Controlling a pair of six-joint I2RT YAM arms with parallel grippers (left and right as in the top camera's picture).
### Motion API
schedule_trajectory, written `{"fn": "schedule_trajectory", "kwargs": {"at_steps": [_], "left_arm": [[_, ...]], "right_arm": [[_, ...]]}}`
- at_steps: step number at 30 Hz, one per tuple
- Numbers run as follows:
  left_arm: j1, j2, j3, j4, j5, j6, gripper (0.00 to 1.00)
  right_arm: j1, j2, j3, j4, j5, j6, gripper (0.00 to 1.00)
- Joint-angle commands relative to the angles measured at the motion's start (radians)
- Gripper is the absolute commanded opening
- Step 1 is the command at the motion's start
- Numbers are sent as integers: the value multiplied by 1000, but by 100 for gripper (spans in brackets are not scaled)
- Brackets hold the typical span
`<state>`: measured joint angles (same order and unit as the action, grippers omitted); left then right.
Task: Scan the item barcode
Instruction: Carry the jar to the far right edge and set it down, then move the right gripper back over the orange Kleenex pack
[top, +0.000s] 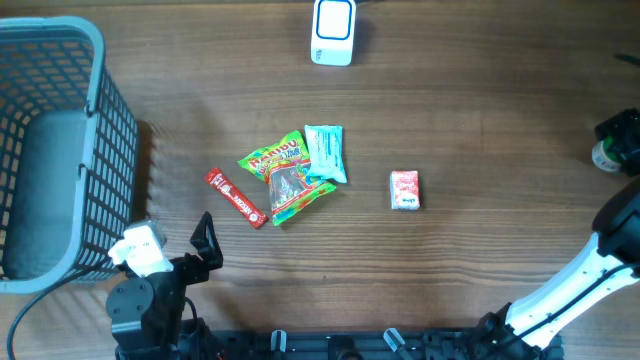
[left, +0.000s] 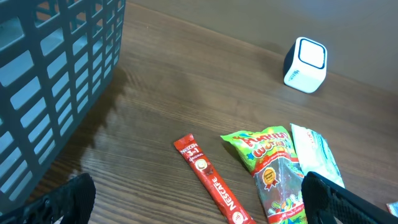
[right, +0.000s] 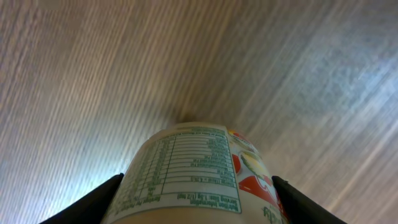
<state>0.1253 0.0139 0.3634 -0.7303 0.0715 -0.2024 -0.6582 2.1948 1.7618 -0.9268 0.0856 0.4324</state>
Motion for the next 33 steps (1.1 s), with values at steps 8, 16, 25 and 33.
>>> {"fn": "schedule_trajectory", "kwargs": {"at_steps": [8,16,25,33], "left_arm": [[-5,-5,-3,2,-10,15,100],[-5,-5,-3,2,-10,16,100],[-5,-5,-3,2,-10,15,100],[-5,-5,-3,2,-10,15,100]], "right_arm": [[-143,-11,12,41,-9,-35,100],[-198,-157,116,-26,-132,17,100],[103,-503,170,-285,-132,244,100],[623,-489,109,-345,-131,262,100]]}}
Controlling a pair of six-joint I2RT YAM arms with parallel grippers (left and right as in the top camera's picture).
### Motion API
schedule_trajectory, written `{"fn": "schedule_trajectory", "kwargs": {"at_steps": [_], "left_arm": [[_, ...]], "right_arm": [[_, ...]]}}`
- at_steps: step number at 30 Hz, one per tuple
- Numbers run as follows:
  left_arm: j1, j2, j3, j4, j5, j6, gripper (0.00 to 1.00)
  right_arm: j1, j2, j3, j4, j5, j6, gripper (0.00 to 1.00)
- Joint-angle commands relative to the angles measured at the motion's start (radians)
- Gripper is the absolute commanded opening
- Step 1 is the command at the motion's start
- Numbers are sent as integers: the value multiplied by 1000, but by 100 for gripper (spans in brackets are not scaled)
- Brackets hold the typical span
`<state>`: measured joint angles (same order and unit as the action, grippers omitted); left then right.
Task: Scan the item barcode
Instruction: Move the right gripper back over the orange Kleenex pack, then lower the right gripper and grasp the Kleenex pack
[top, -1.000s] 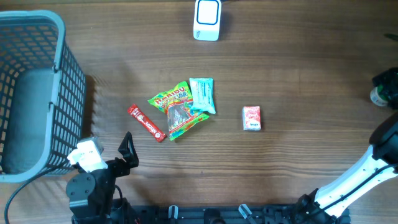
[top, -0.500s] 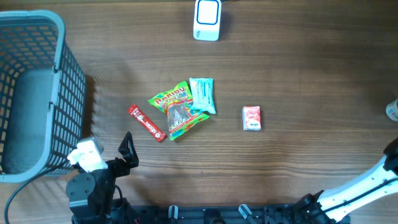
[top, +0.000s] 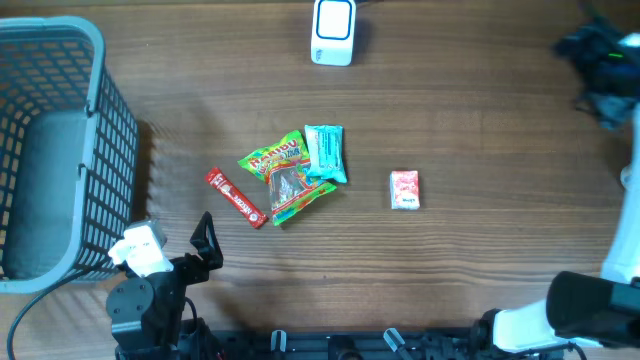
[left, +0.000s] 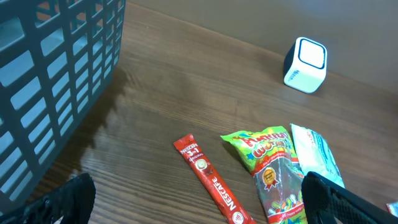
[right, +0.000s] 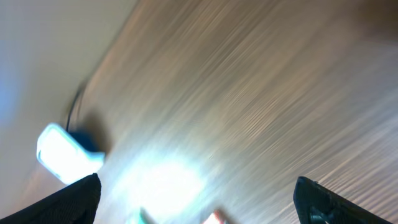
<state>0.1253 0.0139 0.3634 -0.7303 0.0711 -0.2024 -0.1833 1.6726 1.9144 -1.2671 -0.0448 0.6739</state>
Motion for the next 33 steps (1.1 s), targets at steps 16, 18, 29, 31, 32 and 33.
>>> {"fn": "schedule_trajectory", "kwargs": {"at_steps": [16,18,29,31,32,33], "left_arm": [[-5,-5,-3,2,-10,16,100],[-5,-5,-3,2,-10,16,100],[-5,-5,-3,2,-10,16,100],[-5,-5,-3,2,-10,16,100],[-5,-5,-3,2,-10,16,100],[-5,-5,-3,2,-10,16,100]], "right_arm": [[500,277,-385,206,-68,-216,100],[500,291,-385,190,-66,-231,100],[498,295,-385,65,-87,21,100],[498,295,-385,68,-222,93,100],[498,295,-385,86,-273,95,100],[498,295,-385,107,-297,90,100]]}}
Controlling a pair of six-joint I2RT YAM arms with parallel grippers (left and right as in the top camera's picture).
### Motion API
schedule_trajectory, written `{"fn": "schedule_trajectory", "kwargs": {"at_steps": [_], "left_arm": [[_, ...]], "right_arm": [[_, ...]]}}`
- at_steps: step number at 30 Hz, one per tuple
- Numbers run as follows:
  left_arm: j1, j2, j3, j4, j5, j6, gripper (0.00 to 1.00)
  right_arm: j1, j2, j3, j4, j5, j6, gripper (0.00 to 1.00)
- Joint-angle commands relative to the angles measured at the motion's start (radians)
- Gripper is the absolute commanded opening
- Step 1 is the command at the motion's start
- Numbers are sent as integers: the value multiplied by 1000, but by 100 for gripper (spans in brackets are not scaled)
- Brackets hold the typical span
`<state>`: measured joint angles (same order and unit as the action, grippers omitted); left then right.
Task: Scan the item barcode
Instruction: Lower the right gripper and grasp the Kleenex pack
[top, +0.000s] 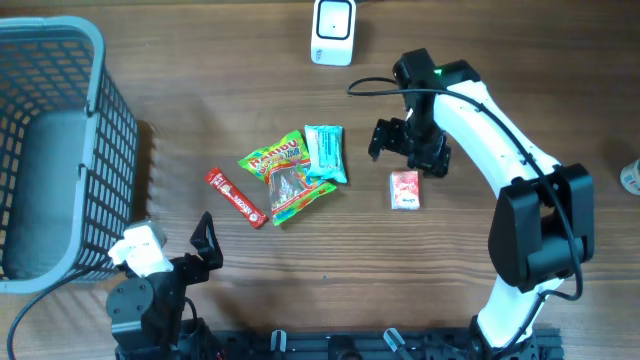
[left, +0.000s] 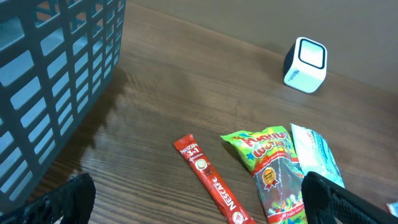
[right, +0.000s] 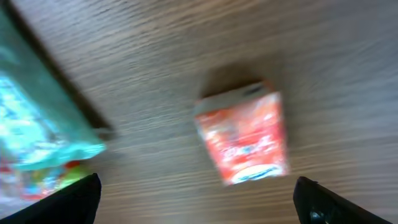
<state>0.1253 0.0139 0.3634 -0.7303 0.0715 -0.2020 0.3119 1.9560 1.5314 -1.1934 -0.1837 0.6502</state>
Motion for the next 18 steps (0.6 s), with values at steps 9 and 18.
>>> {"fn": "schedule_trajectory", "kwargs": {"at_steps": [9,18], "left_arm": [[-5,-5,-3,2,-10,15,100],[-5,-5,-3,2,-10,15,100]], "right_arm": [[8,12,-14,-101,-34,745,100],[5,17,-210,147,13,866,100]]}}
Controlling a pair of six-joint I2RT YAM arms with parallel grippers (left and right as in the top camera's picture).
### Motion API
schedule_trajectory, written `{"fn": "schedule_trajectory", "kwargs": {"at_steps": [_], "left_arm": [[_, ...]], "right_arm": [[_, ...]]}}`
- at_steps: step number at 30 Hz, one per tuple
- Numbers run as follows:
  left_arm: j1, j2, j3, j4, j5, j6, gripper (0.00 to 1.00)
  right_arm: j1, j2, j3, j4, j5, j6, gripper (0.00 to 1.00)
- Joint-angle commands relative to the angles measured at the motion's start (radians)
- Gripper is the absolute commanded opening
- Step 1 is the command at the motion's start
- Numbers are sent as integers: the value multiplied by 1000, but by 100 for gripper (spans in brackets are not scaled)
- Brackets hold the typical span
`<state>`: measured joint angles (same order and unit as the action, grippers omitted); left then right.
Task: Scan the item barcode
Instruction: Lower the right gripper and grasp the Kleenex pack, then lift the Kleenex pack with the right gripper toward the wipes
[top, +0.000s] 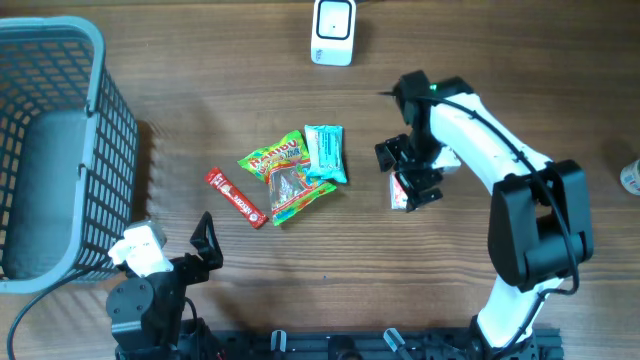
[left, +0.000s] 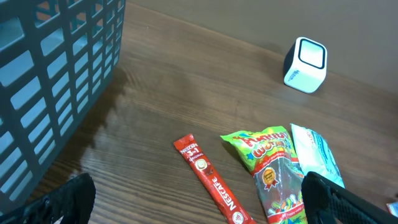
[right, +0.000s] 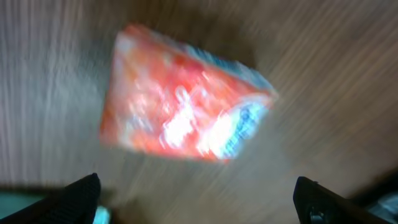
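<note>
A small red packet (top: 401, 199) lies on the table right of centre; in the right wrist view it is a blurred red shape (right: 186, 118) filling the upper middle. My right gripper (top: 410, 172) hangs over it, open, fingers spread wide, with the packet ahead of the fingertips (right: 78, 196). The white scanner (top: 333, 32) stands at the far edge. My left gripper (top: 205, 240) rests open at the near left, nothing between its fingers (left: 68, 199).
A gummy bag (top: 285, 175), a teal packet (top: 325, 152) and a red Nescafe stick (top: 236, 197) lie left of the red packet. A grey basket (top: 95, 60) fills the left side. A bottle (top: 630, 178) stands at the right edge.
My right gripper has shifted from just beyond the red packet to right over it, and the packet looks much larger in the right wrist view. The left arm has not moved.
My right gripper was around a bottle at the table's right edge. Then it was at the far right corner, open, without the bottle. Then it hung open beside the red packet, with the bottle left at the right edge, and now it is over the packet.
</note>
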<state>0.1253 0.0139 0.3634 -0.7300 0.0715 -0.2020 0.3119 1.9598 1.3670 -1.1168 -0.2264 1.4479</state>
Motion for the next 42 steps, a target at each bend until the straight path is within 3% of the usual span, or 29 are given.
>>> {"fn": "schedule_trajectory", "kwargs": {"at_steps": [1,7,11,19,23,24,27,29,31,33,34,35,36,37,39,40,42], "left_arm": [[-5,-5,-3,2,-10,15,100],[-5,-5,-3,2,-10,15,100],[-5,-5,-3,2,-10,15,100],[-5,-5,-3,2,-10,15,100],[-5,-5,-3,2,-10,15,100],[-5,-5,-3,2,-10,15,100],[-5,-5,-3,2,-10,15,100],[-5,-5,-3,2,-10,15,100],[-5,-5,-3,2,-10,15,100],[-5,-5,-3,2,-10,15,100],[-5,-5,-3,2,-10,15,100],[-5,-5,-3,2,-10,15,100],[-5,-5,-3,2,-10,15,100],[-5,-5,-3,2,-10,15,100],[-5,-5,-3,2,-10,15,100],[-5,-5,-3,2,-10,15,100],[-5,-5,-3,2,-10,15,100]], "right_arm": [[5,13,-49,91,80,69,100],[5,13,-50,131,203,43,100],[6,13,-50,125,175,-124,99],[6,13,-50,134,242,-714,85],[6,13,-50,193,265,-1154,90],[5,13,-50,211,306,-1209,90],[5,13,-50,267,472,-1239,99],[5,13,-50,325,579,-1265,100],[5,13,-39,355,591,-1334,100],[6,9,-18,334,554,-1295,100],[6,6,-9,316,529,-1218,97],[3,5,-7,304,503,-1156,87],[2,5,-7,289,463,-1104,71],[2,6,-8,278,419,-1070,47],[4,8,-8,284,325,-1052,20],[5,8,-8,290,289,-1052,13],[5,8,-8,285,259,-1056,10]]}}
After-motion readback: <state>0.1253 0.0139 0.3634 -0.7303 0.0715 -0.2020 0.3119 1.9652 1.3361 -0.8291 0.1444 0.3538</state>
